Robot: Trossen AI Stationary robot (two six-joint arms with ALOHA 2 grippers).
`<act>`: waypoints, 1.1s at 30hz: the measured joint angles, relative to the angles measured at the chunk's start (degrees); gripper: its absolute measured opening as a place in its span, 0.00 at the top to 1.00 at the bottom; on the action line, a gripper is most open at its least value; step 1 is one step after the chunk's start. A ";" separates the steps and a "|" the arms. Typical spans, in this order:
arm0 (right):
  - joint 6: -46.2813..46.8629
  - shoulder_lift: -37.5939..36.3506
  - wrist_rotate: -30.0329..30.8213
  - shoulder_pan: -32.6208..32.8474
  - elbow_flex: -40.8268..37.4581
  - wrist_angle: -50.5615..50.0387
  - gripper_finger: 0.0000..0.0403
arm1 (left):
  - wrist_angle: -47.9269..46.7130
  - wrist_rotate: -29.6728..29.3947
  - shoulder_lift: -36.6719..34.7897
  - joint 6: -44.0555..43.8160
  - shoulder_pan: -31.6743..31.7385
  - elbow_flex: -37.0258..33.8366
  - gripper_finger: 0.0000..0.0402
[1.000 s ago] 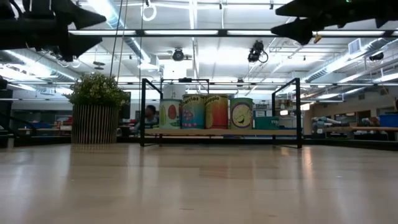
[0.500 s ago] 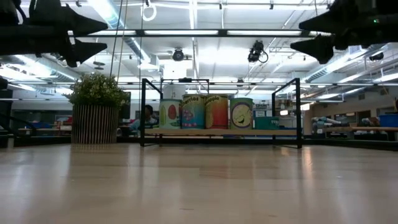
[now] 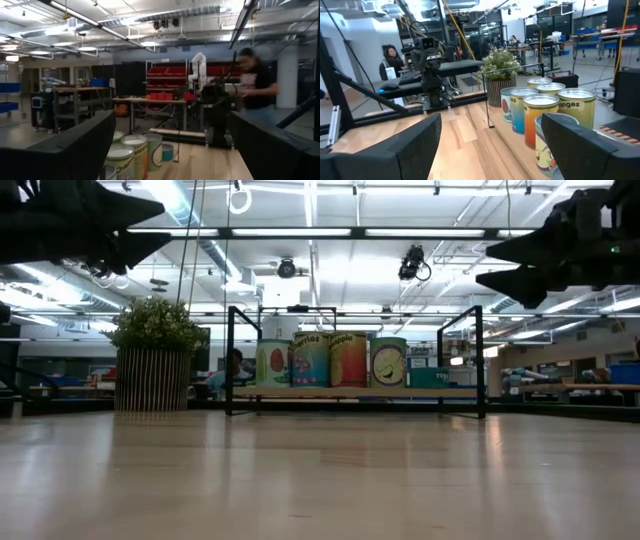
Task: Pick and place cans onto a shelf
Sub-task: Return to Home Position
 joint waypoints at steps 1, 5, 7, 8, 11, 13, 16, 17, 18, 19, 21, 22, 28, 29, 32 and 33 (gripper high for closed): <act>0.01 -0.55 -0.36 0.00 -0.31 -0.17 0.13 | 0.46 -0.02 0.00 0.15 -0.31 0.00 0.02; 1.91 -2.36 -2.55 0.00 -0.38 -1.13 0.13 | 1.17 -0.11 0.00 0.43 -1.10 0.00 0.02; 4.33 -2.78 -3.84 0.00 -0.38 -1.37 0.13 | 1.18 -0.11 0.00 0.10 -1.45 0.00 0.02; 5.43 -2.80 -3.88 0.00 -0.38 -1.39 0.13 | 1.16 -0.11 0.00 -0.02 -1.70 0.00 0.02; 6.49 -2.47 -3.71 0.00 -0.38 -1.64 0.13 | 1.15 1.41 0.00 -0.04 -2.64 0.00 0.02; 6.21 -2.32 -3.71 0.00 -0.38 -1.58 0.13 | 0.91 3.31 0.00 -0.51 -3.34 0.00 0.02; 6.19 -2.32 -3.71 0.00 -0.38 -1.42 0.13 | -0.93 5.33 0.09 -3.58 -4.11 0.00 0.02; 6.19 -2.32 -3.71 0.00 -0.38 -1.42 0.13 | -2.25 5.40 0.09 -4.96 -4.31 0.00 0.02; 6.16 -2.32 -3.71 0.00 -0.38 -1.42 0.13 | -3.79 5.40 0.09 -6.06 -4.37 0.00 0.02; 6.14 -2.32 -3.69 0.00 -0.38 -1.42 0.13 | -5.17 5.44 0.10 -7.24 -4.37 0.00 0.02; 6.10 -2.32 -3.69 0.00 -0.38 -1.42 0.13 | -6.96 5.39 0.11 -8.38 -4.34 0.00 0.02; 6.10 -2.32 -3.69 0.00 -0.38 -1.42 0.13 | -7.34 5.42 0.09 -7.93 -4.24 0.00 0.02; 6.08 -2.32 -3.67 0.00 -0.38 -1.42 0.13 | -7.91 5.40 0.09 -7.54 -4.22 0.00 0.02; 6.08 -2.32 -3.66 0.00 -0.38 -1.42 0.13 | -7.91 5.40 0.09 -7.54 -4.22 0.00 0.02; 6.06 -2.32 -3.66 0.00 -0.38 -1.42 0.13 | -7.89 5.42 0.09 -7.54 -4.22 0.00 0.02; 6.08 -2.32 -3.66 0.00 -0.38 -1.42 0.13 | -7.89 5.40 0.09 -7.54 -4.22 0.00 0.02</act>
